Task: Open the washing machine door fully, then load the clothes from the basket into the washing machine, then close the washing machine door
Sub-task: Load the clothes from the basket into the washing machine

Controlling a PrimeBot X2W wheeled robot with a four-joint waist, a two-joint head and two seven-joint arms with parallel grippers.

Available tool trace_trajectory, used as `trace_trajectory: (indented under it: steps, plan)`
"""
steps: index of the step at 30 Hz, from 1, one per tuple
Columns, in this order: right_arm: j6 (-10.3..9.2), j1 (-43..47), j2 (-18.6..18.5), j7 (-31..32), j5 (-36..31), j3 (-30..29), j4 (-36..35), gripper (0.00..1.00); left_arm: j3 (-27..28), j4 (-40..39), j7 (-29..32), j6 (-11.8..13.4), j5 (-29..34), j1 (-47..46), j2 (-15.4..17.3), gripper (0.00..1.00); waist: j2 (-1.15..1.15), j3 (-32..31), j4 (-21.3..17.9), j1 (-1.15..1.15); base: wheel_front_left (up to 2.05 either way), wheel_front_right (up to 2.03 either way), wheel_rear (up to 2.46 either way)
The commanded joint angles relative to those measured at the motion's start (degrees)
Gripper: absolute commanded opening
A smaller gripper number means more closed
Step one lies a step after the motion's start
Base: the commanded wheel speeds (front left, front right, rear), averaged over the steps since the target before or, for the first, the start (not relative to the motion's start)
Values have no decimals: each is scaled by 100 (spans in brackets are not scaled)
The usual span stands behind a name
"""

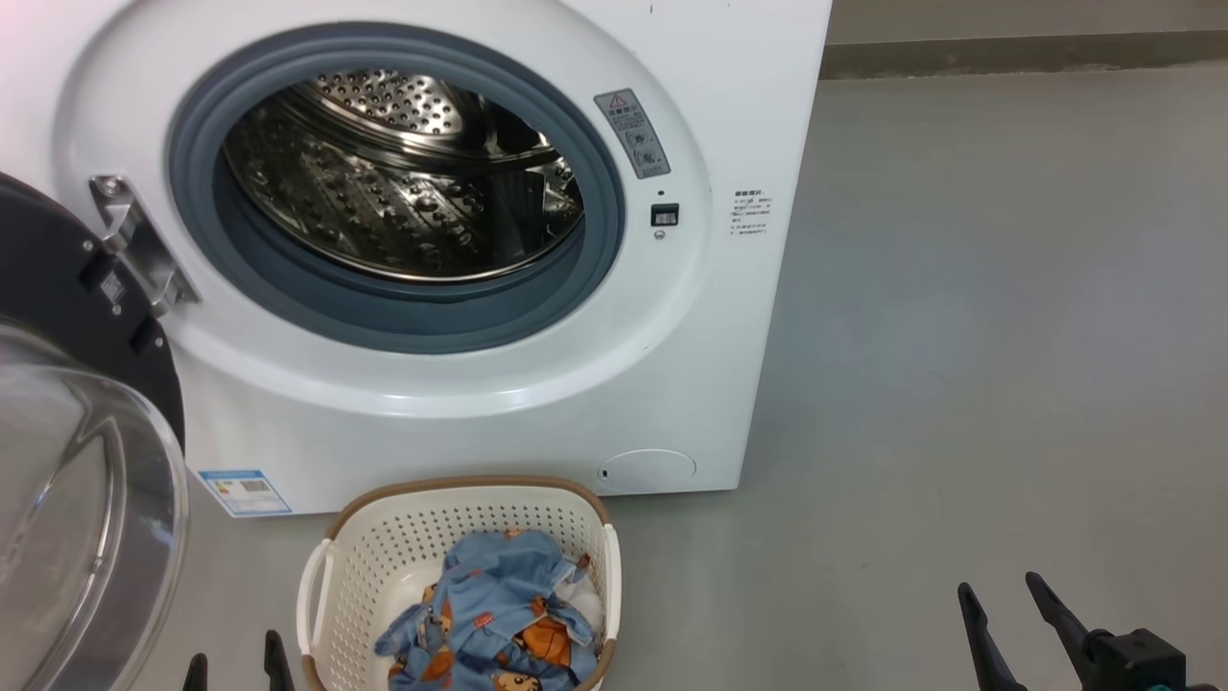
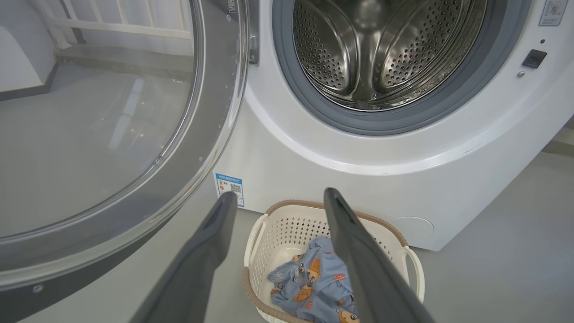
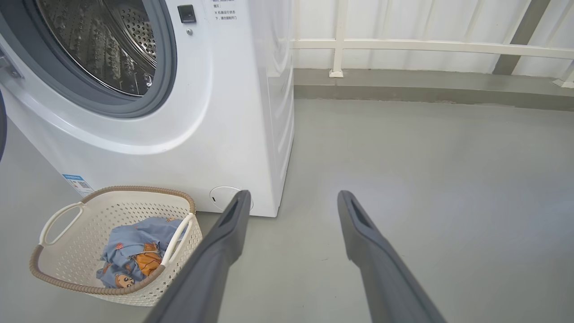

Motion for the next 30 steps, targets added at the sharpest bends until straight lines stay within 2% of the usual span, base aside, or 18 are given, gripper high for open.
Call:
trace_trajectory:
  steps: [1, 12, 19, 25, 30]
  plan:
    - [9, -214, -97, -68, 32, 149, -123, 100, 174, -154, -70, 27, 50, -213, 72, 100, 0, 8, -3, 0, 27, -27, 0]
    - [9, -212, -106, -68, 24, 146, -134, 100, 102, -218, -70, 73, 73, -196, 72, 100, 0, 26, -18, 0, 1, -1, 0]
    - [9, -248, -99, -68, 29, 190, -137, 100, -58, -161, -70, -7, 259, -191, 72, 100, 0, 43, -86, 0, 0, 0, 0]
    - [9, -348, -115, -68, 47, 300, -163, 100, -225, 99, -70, -155, 115, -290, 72, 100, 0, 151, -311, 0, 0, 0, 0]
    - [9, -511, -114, -68, 63, 401, -270, 100, -283, 321, -70, -183, 22, -507, 72, 100, 0, 383, -586, 0, 0, 0, 0]
